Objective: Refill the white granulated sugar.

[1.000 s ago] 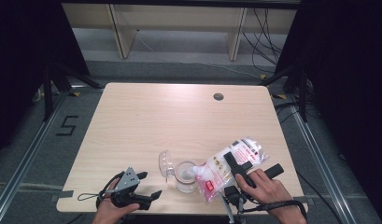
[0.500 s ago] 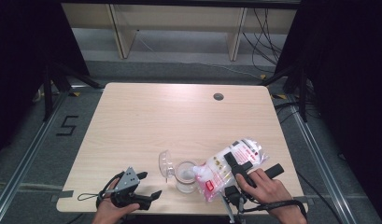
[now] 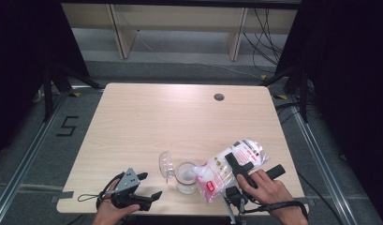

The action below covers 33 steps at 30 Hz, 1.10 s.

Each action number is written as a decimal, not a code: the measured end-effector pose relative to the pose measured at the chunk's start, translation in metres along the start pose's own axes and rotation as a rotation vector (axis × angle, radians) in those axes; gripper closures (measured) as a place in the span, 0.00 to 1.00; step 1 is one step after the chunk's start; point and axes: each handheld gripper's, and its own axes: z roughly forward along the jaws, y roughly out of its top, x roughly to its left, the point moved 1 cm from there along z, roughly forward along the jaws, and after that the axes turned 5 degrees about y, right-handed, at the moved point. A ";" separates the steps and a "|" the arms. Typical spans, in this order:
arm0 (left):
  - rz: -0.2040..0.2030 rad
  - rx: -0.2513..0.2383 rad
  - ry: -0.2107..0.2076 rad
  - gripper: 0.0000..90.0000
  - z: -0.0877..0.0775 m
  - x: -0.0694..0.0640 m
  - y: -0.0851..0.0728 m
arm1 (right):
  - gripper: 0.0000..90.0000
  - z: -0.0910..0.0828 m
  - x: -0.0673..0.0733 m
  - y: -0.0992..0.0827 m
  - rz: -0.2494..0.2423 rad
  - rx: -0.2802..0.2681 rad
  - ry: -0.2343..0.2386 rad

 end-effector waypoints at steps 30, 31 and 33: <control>-0.005 0.004 -0.002 0.17 0.000 -0.001 0.000 | 0.62 -0.002 -0.001 -0.001 0.008 0.004 0.001; -0.005 0.003 -0.003 0.17 0.001 0.000 0.000 | 0.62 -0.002 -0.001 -0.002 0.002 0.001 0.003; -0.002 0.005 -0.003 0.17 0.001 0.000 0.000 | 0.62 -0.002 -0.002 -0.002 -0.004 -0.001 -0.009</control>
